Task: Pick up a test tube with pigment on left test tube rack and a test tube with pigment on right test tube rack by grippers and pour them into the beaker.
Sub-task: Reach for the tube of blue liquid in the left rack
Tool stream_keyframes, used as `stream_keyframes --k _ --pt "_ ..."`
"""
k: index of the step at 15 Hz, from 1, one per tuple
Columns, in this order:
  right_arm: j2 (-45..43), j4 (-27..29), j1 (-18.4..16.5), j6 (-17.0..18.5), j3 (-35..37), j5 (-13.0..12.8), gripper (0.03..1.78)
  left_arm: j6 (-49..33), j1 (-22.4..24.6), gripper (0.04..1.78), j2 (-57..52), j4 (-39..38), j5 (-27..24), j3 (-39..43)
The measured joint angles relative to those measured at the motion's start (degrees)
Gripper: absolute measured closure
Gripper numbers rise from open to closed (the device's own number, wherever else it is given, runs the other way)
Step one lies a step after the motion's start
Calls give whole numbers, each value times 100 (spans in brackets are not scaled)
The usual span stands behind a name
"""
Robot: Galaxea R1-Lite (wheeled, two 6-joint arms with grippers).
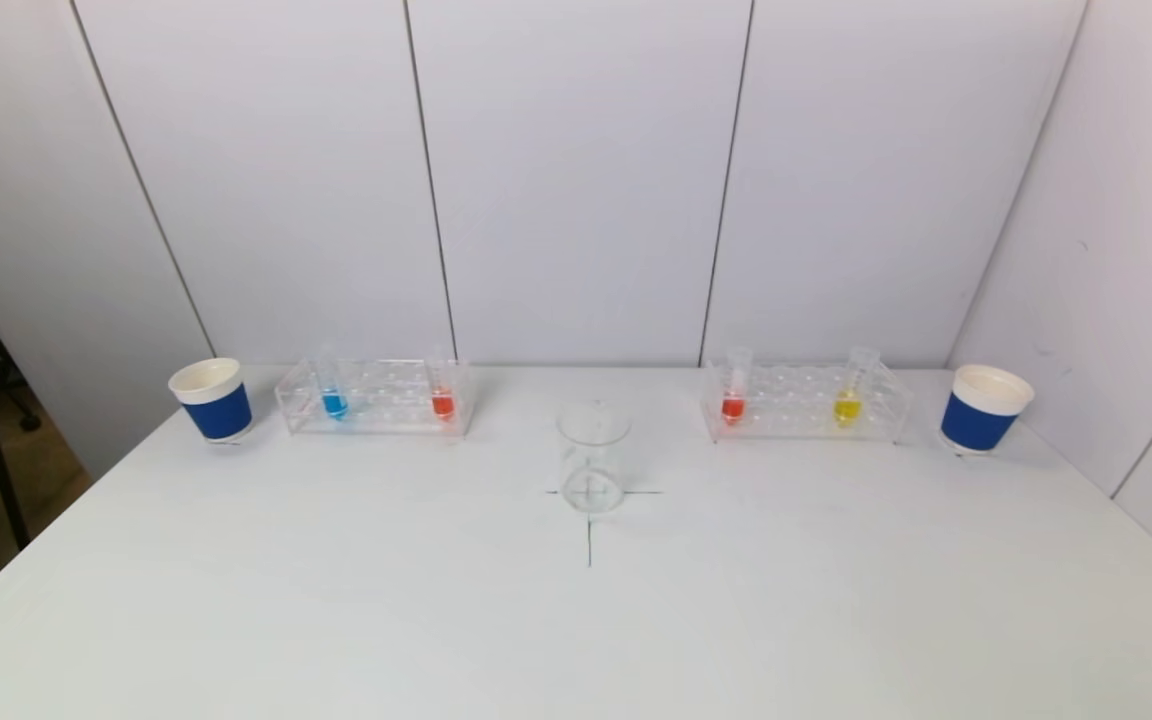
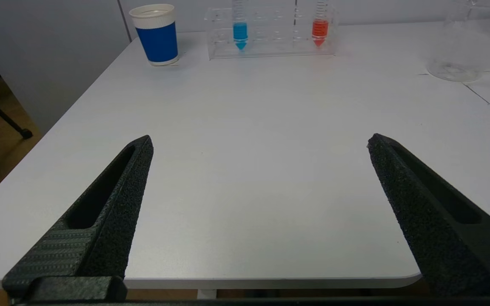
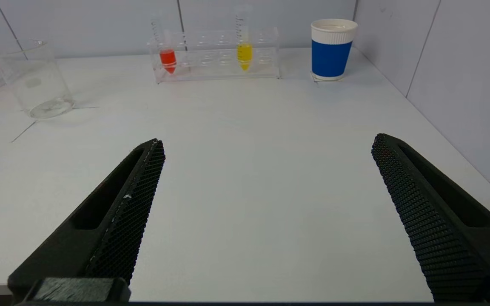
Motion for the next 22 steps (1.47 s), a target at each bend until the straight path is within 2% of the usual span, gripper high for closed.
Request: stream_keyframes --k 14,18,22 --pt "0 -2 0 2 -4 0 4 -41 -4 6 0 71 -61 -71" --pt "0 -2 0 2 -2 0 4 -38 -9 6 283 545 -349 -1174" --pt "0 0 0 0 -2 1 4 -24 -9 6 1570 622 -404 -2700"
